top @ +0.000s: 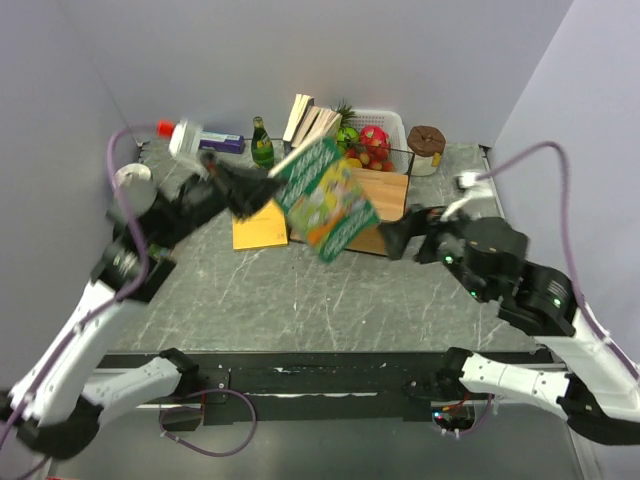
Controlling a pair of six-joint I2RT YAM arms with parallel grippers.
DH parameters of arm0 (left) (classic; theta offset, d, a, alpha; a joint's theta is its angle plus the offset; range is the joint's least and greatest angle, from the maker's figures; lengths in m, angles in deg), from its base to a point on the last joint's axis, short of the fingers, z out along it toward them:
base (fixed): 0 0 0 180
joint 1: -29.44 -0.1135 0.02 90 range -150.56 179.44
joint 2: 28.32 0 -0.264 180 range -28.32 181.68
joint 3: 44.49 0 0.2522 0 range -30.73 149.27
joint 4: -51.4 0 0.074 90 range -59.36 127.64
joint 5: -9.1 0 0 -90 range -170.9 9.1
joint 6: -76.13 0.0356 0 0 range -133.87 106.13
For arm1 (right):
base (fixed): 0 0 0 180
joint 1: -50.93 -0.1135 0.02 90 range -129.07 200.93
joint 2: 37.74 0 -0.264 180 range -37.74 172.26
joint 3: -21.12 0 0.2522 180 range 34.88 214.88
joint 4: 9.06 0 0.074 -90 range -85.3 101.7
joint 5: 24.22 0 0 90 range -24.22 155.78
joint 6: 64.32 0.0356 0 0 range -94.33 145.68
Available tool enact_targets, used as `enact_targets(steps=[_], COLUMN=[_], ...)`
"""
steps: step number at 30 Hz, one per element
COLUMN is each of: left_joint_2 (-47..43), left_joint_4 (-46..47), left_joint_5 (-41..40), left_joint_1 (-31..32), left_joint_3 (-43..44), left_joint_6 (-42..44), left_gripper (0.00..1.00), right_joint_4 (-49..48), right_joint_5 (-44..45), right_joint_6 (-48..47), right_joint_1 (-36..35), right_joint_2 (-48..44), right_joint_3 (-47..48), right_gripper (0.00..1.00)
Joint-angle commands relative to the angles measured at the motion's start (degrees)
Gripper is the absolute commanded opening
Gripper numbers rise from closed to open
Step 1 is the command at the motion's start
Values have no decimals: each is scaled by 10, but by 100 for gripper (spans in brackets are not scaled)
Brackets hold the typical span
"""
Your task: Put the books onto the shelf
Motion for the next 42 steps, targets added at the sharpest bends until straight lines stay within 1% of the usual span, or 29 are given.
enact_targets(steps=[1,2,3,4,5,6,8,9,10,13,14,16,21,24,28,29,34,35,37,42], left_joint_2=[113,163,187,211,256,277,323,333,340,336,333,333,325,323,327,330,336,339,341,351], left_joint_4=[-21,-37,-49,-78,-93,-107,-125,-125,-120,-55,-20,7,109,145,181,188,225,232,238,260], left_joint_5=[-74,-100,-113,-129,-160,-177,-195,-221,-229,-272,-280,-291,-285,-291,-307,-321,-357,-365,-384,-415], left_joint_1=[18,29,35,39,44,47,50,52,54,66,66,67,75,85,96,102,117,120,125,134], left_joint_3=[180,213,272,301,328,375,404,412,409,351,324,305,235,209,186,178,150,144,140,125], left_joint_6=[73,87,100,123,132,141,158,169,174,204,211,234,277,304,333,340,367,387,398,418], left_gripper=[1,1,1,1,1,1,1,1,1,1,1,1,1,1,1,1,1,1,1,1], right_joint_4=[-44,-44,-47,-48,-46,-45,-46,-47,-49,-59,-66,-67,-75,-86,-99,-102,-128,-137,-139,-167], right_joint_5=[154,169,171,175,176,180,182,179,176,164,162,156,134,120,110,107,79,77,65,72], right_joint_6=[39,40,36,36,34,34,30,30,30,30,29,35,51,60,76,78,85,85,90,92], right_joint_1=[26,36,40,45,51,59,68,80,84,98,101,109,126,136,155,160,210,218,240,263], right_joint_2=[-45,-47,-49,-49,-47,-45,-38,-35,-33,-31,-30,-25,-13,-4,28,35,90,99,131,185], right_joint_3=[-31,-35,-39,-43,-43,-43,-43,-44,-44,-57,-61,-71,-97,-109,-116,-117,-118,-118,-110,-98], right_gripper=[99,99,99,99,99,99,99,99,99,99,99,99,99,99,99,99,99,99,99,97])
